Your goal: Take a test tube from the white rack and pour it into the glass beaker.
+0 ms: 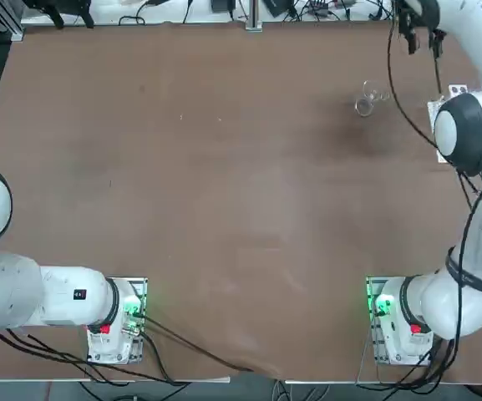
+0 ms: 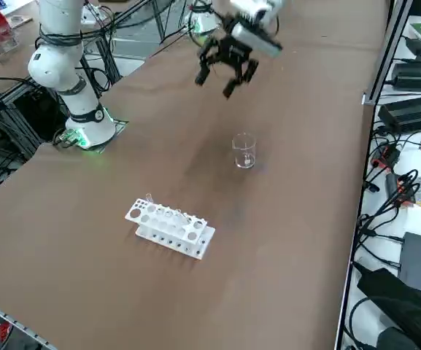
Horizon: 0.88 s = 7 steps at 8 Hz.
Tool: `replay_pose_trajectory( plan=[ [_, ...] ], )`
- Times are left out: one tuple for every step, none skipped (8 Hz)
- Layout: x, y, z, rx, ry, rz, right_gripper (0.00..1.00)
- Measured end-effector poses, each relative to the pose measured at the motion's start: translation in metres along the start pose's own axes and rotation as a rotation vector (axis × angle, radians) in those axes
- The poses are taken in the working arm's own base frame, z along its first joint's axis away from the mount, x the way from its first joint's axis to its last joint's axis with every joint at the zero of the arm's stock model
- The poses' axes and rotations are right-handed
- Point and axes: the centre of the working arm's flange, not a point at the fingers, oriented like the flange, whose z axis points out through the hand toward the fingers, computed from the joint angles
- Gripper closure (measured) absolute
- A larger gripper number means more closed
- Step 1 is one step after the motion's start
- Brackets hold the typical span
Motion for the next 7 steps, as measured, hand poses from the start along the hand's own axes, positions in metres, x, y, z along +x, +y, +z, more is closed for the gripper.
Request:
replay_pose_trajectory(
  plan=[
    [-0.005, 0.005, -0.015, 0.062, -0.025, -0.107, 0.0],
    [-0.007, 0.018, -0.032, 0.139, -0.045, -0.208, 0.0],
    [-0.004, 0.041, -0.047, 0.233, -0.068, -0.313, 0.0],
    [-0.001, 0.07, -0.061, 0.32, -0.07, -0.42, 0.0],
    [-0.002, 0.091, -0.071, 0.387, -0.041, -0.532, 0.0],
    [-0.009, 0.105, -0.074, 0.437, 0.01, -0.642, 0.0],
    [-0.017, 0.114, -0.069, 0.464, 0.053, -0.733, 0.0]
  ],
)
